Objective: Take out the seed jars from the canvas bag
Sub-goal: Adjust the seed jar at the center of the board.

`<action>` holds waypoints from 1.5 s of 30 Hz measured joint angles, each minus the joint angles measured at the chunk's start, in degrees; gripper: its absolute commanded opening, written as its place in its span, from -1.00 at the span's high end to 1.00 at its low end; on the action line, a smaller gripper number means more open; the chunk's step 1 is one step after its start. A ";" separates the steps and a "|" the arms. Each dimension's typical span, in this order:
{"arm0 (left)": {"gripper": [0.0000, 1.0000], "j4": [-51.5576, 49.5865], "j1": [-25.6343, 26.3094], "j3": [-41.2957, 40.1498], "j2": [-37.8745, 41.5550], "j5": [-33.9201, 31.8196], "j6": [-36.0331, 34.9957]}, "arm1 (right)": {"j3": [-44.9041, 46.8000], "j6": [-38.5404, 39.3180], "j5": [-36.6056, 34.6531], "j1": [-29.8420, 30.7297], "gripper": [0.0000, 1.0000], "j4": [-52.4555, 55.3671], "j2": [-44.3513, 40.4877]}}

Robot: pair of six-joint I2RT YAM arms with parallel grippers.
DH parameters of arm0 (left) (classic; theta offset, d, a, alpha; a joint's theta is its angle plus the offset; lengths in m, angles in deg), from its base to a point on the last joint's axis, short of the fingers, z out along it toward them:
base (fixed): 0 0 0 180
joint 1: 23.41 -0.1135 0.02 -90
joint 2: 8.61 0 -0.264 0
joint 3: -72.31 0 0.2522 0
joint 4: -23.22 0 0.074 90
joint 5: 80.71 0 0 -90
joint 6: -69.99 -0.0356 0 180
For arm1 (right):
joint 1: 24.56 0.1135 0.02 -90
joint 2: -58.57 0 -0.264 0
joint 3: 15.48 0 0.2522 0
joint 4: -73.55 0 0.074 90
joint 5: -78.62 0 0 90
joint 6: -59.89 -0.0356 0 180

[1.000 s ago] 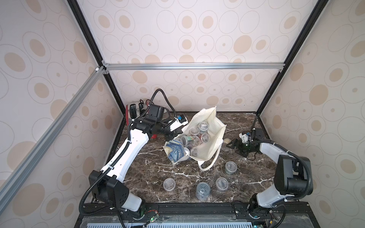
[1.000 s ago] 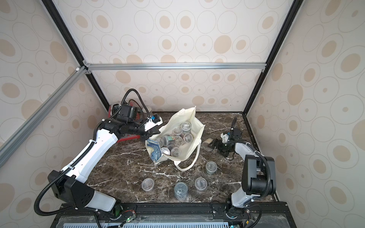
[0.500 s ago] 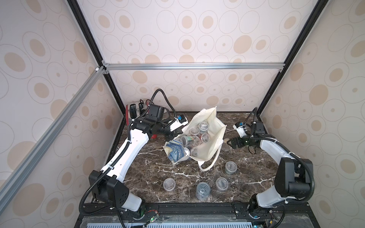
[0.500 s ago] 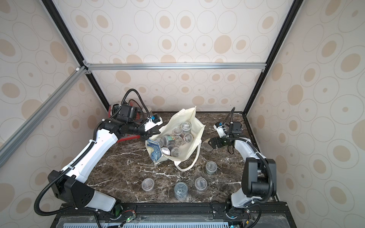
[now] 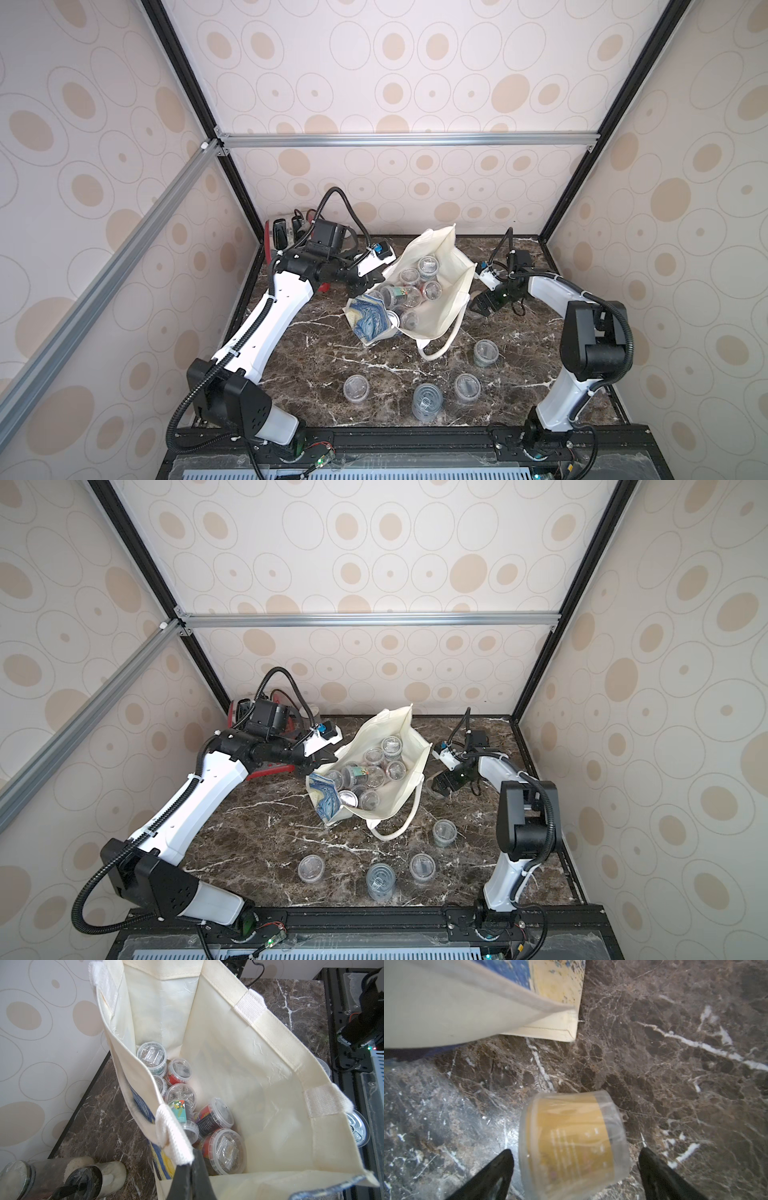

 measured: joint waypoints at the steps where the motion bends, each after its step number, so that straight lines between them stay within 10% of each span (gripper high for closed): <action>1: 1.00 0.00 0.00 0.00 0.00 0.00 0.00 | -0.35 0.28 -0.42 -0.02 -0.82 0.35 0.15; 20: 1.00 -0.04 0.00 0.02 0.00 0.00 0.00 | -6.64 1.49 3.91 -0.02 -0.28 7.39 5.03; 45: 1.00 -0.20 0.00 0.11 0.00 0.24 -0.50 | -11.58 -7.23 24.79 -3.93 -0.43 26.91 13.94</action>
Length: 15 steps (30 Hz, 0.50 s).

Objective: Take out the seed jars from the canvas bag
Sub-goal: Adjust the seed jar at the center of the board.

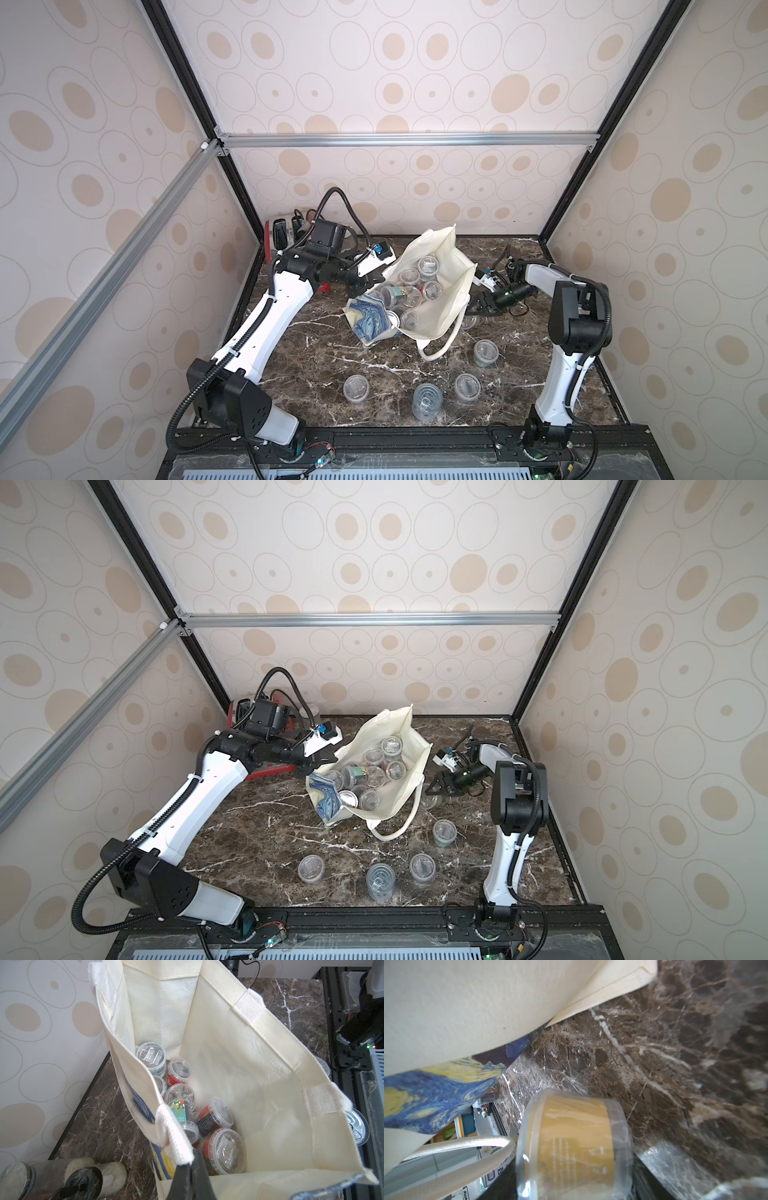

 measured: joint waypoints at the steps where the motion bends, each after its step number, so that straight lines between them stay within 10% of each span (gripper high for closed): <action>1: 1.00 0.00 0.00 0.00 0.00 0.02 0.00 | 0.02 -0.33 -0.02 -0.17 -0.47 0.02 0.00; 10: 1.00 -0.04 0.00 0.00 -0.26 0.37 0.00 | 1.66 -3.13 -2.67 -2.82 -1.00 -1.57 -0.76; 15: 1.00 -0.09 0.00 0.28 -0.59 0.76 0.00 | 3.93 -4.57 -7.19 -3.91 -0.98 -4.48 -3.61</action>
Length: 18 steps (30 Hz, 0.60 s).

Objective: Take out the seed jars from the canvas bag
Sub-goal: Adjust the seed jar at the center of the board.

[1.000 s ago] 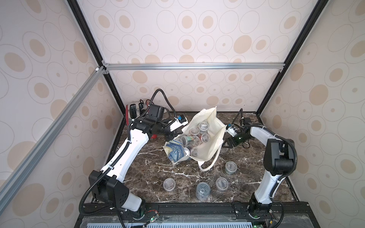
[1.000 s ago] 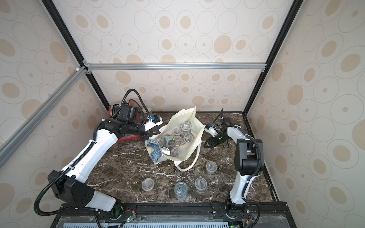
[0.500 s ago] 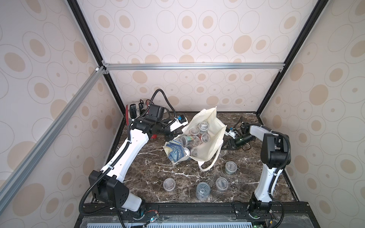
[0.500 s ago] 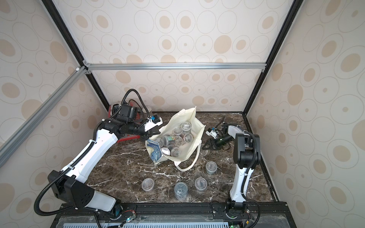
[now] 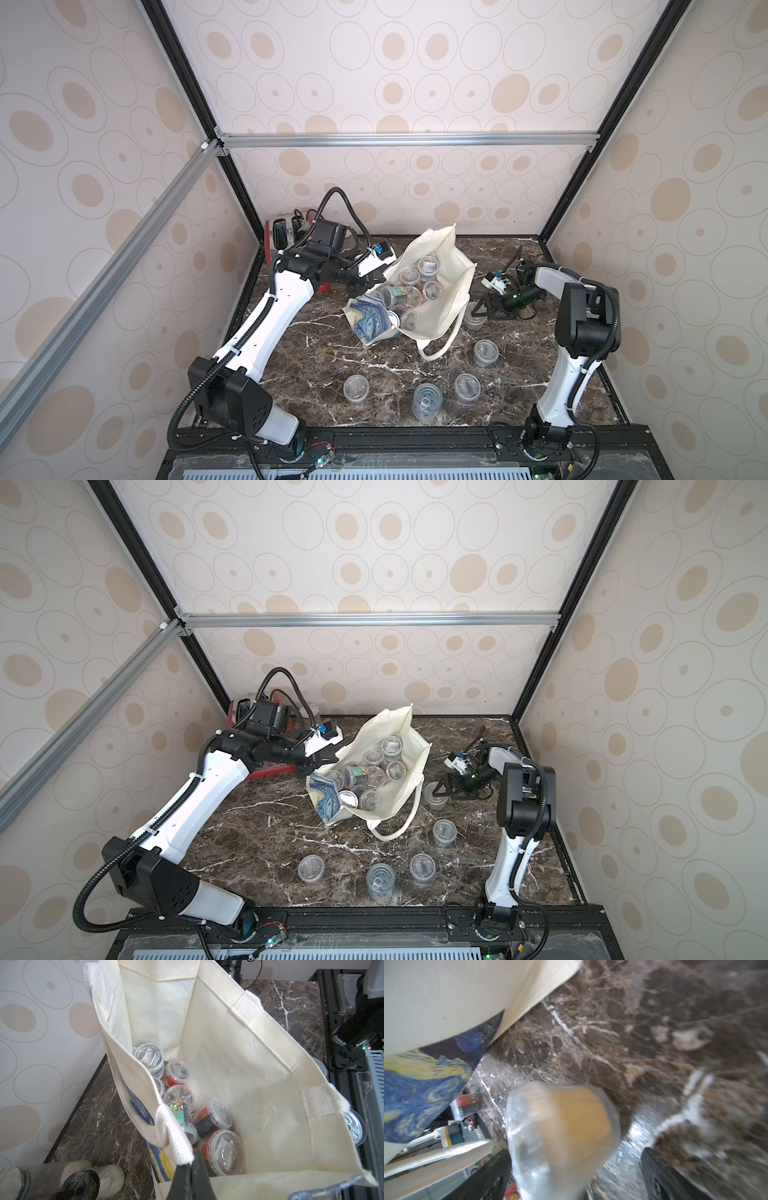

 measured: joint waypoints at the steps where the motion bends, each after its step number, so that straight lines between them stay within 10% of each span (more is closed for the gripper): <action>1: 1.00 -0.15 0.00 0.20 -0.11 -0.02 0.00 | 0.28 -0.68 -1.11 -0.09 -0.98 -0.61 -0.81; 10: 1.00 -1.79 -0.02 2.56 -1.70 -0.09 -0.02 | 6.36 -16.37 -12.85 1.31 -0.98 -13.60 -18.05; 18: 1.00 -3.91 0.07 3.43 -2.23 0.09 -3.21 | 17.46 -20.04 -36.72 16.76 -0.99 -26.69 -47.39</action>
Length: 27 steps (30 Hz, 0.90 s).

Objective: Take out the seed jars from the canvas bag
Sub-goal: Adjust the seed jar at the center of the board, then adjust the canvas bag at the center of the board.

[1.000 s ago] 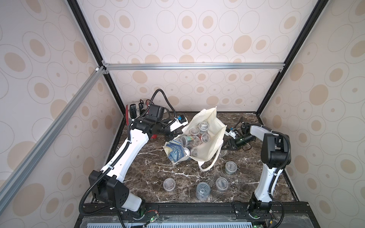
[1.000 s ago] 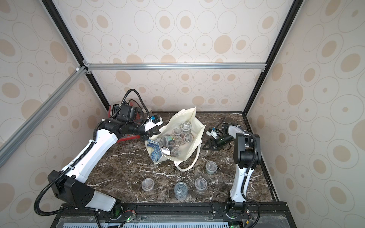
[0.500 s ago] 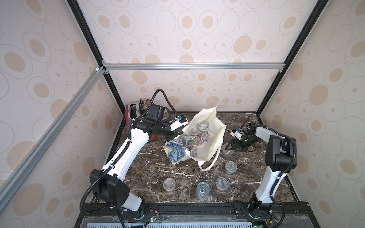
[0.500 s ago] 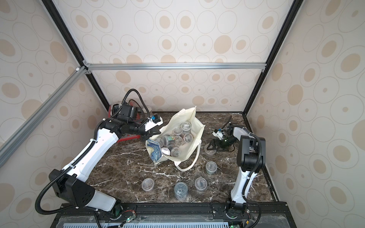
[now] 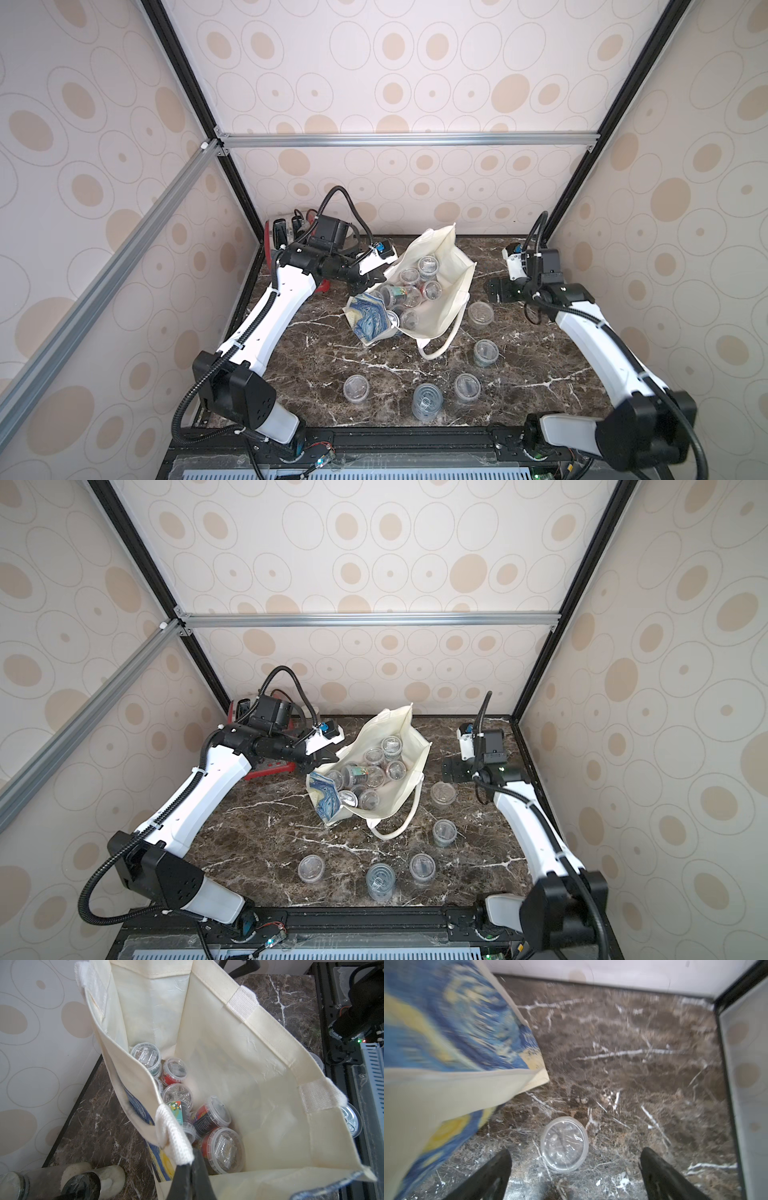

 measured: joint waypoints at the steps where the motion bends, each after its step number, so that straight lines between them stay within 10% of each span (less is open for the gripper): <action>1: 1.00 0.00 0.04 -0.09 0.00 -0.02 -0.35 | 0.87 0.13 -0.37 0.98 -0.99 -0.79 -3.28; 7: 1.00 0.15 0.33 -2.08 1.49 0.00 -1.75 | -9.35 0.39 1.66 3.30 -0.93 8.48 -5.42; 11: 0.91 0.15 0.50 -3.21 2.38 0.04 -2.45 | -12.26 6.36 2.51 16.76 -0.88 11.78 -1.88; 19: -0.52 0.22 0.52 -3.30 2.58 -1.31 -2.32 | -11.30 9.01 -1.81 37.18 -0.48 11.26 6.97; 27: -0.85 3.10 0.66 -3.19 2.56 -5.46 3.13 | -13.73 5.40 -5.05 45.44 -0.47 8.94 22.16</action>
